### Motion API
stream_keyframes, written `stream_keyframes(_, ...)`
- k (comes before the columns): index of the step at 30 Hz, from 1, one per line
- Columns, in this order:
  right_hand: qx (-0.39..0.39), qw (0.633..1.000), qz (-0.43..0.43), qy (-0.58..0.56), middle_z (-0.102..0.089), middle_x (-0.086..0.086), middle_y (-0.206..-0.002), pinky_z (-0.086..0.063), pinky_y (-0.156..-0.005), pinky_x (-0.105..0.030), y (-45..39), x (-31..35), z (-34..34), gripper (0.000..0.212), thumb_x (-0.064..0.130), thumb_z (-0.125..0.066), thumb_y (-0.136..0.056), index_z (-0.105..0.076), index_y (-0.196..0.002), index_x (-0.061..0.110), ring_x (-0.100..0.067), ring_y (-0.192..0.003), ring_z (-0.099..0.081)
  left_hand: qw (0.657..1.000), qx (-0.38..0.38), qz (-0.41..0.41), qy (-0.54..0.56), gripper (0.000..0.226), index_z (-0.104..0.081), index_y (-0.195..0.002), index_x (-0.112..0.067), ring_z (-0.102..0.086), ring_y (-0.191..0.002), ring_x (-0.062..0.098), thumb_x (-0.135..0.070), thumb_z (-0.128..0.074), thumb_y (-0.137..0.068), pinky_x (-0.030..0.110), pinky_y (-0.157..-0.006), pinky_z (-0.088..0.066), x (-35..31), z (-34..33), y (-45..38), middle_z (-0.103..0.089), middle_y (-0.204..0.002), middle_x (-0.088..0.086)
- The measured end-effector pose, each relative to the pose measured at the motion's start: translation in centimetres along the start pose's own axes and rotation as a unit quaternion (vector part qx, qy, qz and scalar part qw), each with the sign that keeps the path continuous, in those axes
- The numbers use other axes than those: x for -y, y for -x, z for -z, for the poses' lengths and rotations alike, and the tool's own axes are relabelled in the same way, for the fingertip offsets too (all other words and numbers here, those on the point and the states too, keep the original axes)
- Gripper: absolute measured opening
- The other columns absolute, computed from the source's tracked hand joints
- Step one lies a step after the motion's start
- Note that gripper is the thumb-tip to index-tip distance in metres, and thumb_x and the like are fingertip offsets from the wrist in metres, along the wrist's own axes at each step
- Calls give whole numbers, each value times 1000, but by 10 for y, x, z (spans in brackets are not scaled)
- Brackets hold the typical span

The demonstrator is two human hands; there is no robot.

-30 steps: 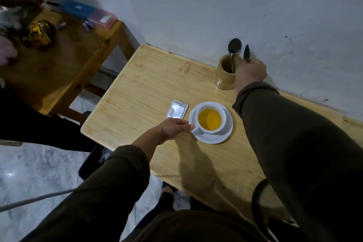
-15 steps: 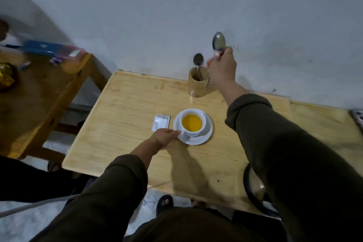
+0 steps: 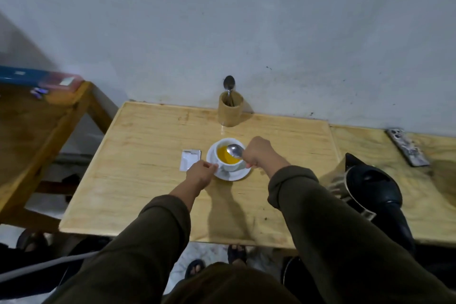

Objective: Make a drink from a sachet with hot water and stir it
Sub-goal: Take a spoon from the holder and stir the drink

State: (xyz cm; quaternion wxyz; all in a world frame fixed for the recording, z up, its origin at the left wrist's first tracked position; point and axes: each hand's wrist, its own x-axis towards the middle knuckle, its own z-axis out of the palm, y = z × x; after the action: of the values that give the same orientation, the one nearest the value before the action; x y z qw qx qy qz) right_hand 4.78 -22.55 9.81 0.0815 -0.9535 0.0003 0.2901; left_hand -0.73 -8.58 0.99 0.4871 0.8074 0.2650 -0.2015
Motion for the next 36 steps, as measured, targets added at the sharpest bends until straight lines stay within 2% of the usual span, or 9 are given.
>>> stream_keyframes(3, 2, 999, -34, -33, -61, -2, -39, -42, -49, -22, -3, -1, -6, 34, 7, -67, -80, -46, -54, 10, -16, -50, -53, 999, -7, -13, -35, 44, -67, -106, 2, -62, -109, 38, -37, -49, -95, 37, -83, -48, -4, 0, 5, -67, -113, 25)
stream_keyframes(6, 0, 996, -55, -69, -70, -13, -73, -46, -52, -27, -8, -1, -8, 25, 0, -64, -81, -49, -61, 5, -19, -50, -53, 998, -16, -22, -63, 44, -66, -110, 0, -61, -111, 36, -36, -46, -96, 38, -92, -48, -6, 1, 8, -67, -116, 21)
stream_keyframes(11, -11, 997, -51, -54, -62, -5, -65, -40, -49, -22, -8, -3, -3, 26, 8, -65, -81, -51, -59, 10, -14, -48, -50, 995, -23, -28, -88, 44, -67, -113, -5, -61, -109, 32, -38, -43, -97, 36, -91, -48, -8, 2, 11, -67, -117, 17)
stream_keyframes(15, -58, 995, -54, -56, -47, -1, -61, -25, -42, -20, -10, -6, 0, 32, 13, -66, -81, -44, -57, 12, -13, -52, -45, 996, -20, -21, -84, 45, -66, -118, -7, -60, -111, 30, -40, -43, -97, 35, -92, -47, -9, 3, 12, -66, -119, 15)
stream_keyframes(18, -137, 983, -44, -112, -58, -3, -81, -38, -53, -21, -12, -7, -1, 11, 17, -63, -85, -61, -81, 8, -22, -84, -60, 997, -17, -19, -77, 44, -65, -119, -7, -59, -112, 30, -40, -44, -97, 35, -93, -47, -10, 3, 12, -66, -120, 14)
stream_keyframes(20, -191, 954, -41, -228, -66, -5, -98, -42, -68, -24, -13, -7, -7, 12, 13, -60, -87, -67, -95, 8, -23, -97, -62, 997, -15, -17, -71, 43, -65, -119, -8, -59, -113, 30, -39, -45, -96, 33, -90, -46, -11, 4, 12, -65, -121, 14)
stream_keyframes(24, -231, 904, 35, -358, -73, -10, -96, -49, -80, -26, -5, -4, -17, 17, 12, -54, -91, -70, -97, 10, -23, -95, -66, 997, -14, -11, -70, 41, -64, -121, -8, -58, -114, 29, -36, -47, -96, 33, -93, -47, -12, 5, 12, -65, -123, 13)
stream_keyframes(30, -239, 916, 133, -293, -70, -11, -107, -42, -83, -22, -2, 2, -27, 20, 11, -54, -92, -71, -102, 6, -23, -101, -62, 999, -7, -5, -50, 39, -65, -119, -8, -53, -94, 22, -35, -49, -95, 27, -77, -40, -12, 6, 10, -65, -121, 14)
stream_keyframes(36, -202, 912, 147, -324, -74, -14, -89, -53, -85, -30, -5, 3, -24, 16, 11, -55, -91, -69, -93, 6, -23, -87, -69, 999, 0, 2, -39, 40, -64, -121, -9, -56, -99, 24, -35, -50, -95, 26, -77, -39, -14, 8, 11, -65, -122, 14)
